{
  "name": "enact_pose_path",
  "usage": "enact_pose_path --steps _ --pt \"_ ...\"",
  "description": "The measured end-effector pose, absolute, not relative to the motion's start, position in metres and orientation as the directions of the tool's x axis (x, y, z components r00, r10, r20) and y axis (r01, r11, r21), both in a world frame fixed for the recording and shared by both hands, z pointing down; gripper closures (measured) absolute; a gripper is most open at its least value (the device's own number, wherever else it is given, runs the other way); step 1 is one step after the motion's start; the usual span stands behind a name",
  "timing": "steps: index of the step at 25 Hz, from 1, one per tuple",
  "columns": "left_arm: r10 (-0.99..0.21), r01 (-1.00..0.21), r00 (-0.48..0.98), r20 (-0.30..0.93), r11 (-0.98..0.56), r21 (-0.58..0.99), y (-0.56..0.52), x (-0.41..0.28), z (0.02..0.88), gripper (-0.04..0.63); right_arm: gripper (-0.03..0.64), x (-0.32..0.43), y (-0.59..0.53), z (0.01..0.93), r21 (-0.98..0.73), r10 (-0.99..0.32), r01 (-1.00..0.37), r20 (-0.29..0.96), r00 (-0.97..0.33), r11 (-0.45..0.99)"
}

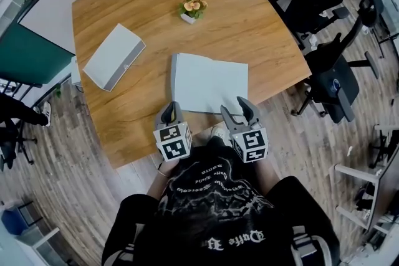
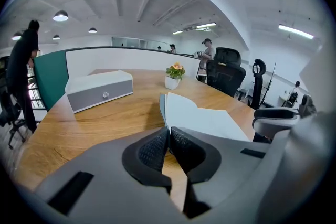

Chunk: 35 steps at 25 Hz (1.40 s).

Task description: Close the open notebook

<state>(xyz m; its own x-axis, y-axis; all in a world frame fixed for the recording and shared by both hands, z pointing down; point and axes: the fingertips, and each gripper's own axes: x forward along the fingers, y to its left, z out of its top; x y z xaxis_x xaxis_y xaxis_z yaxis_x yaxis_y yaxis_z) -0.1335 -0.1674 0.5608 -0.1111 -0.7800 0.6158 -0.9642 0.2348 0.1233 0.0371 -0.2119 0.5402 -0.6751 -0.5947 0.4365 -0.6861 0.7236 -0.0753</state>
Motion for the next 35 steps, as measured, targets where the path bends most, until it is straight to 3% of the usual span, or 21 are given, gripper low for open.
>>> enact_pose_path --steps 21,35 --pt "-0.899 -0.986 -0.076 0.430 0.132 0.100 -0.173 -0.062 0.500 0.558 0.390 0.080 -0.217 0.527 -0.079 -0.574 -0.639 0.366 -0.733 0.766" --pt "-0.930 -0.986 0.098 0.354 -0.044 0.158 -0.177 -0.032 0.489 0.558 0.391 0.103 -0.218 0.534 -0.070 -0.623 -0.699 0.397 -0.674 0.712"
